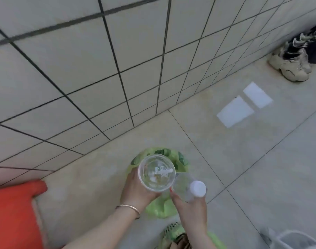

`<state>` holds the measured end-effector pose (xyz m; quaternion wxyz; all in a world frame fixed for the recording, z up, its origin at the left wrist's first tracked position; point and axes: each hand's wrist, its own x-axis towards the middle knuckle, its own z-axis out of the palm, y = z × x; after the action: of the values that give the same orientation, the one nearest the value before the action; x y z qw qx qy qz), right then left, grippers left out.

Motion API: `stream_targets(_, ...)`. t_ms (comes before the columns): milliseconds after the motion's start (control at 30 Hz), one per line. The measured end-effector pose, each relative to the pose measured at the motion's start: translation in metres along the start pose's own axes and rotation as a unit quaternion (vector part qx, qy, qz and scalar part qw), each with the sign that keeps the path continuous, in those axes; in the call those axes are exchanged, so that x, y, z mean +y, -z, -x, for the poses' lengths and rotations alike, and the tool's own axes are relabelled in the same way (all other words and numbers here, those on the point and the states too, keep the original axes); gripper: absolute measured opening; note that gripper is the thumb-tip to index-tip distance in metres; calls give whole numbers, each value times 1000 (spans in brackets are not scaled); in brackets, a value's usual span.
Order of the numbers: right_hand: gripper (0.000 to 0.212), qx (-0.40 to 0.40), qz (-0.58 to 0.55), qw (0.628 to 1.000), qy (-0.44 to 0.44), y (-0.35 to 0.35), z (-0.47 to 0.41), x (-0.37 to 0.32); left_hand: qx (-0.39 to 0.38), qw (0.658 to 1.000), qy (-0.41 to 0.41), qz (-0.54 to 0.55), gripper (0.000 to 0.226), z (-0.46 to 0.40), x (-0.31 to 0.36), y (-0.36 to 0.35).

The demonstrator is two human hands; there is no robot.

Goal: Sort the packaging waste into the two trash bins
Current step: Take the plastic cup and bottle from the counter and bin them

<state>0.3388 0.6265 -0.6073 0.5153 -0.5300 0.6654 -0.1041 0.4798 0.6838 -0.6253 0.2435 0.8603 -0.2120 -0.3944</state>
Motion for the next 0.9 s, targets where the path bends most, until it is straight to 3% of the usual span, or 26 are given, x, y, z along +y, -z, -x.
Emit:
stream_targets(67, 69, -16, -6, 1000, -2, -13, -21, 18, 11, 1000, 15, 20, 80, -17, -15, -20)
stream_targets(200, 61, -27, 33, 999, -1, -36, -51, 43, -16, 999, 33, 29, 55, -42, -38, -53)
stream_targets(267, 60, -17, 47, 999, -3, -47, -61, 51, -15, 999, 41, 24, 63, -52, -47, -65)
stream_targets(367, 61, -4, 43, 999, -16, -58, -72, 57, -15, 997, 67, 47, 92, -65, -53, -80)
stream_targets(467, 69, -21, 46, 998, -33, -63, -74, 53, -40, 990, 128, 52, 94, -70, -51, -82)
stream_targets(633, 85, -19, 32, 993, -110, -54, -46, 37, -112, 979, 172, 18, 60, -60, -35, -55)
stream_targets(800, 70, 5, 55, 991, -123, -32, 17, -19, -122, 978, 166, -9, 44, -4, 2, 13)
stream_targets(900, 49, -18, 85, 993, -82, -14, 62, -71, -95, 985, 140, 18, 44, 39, 31, 69)
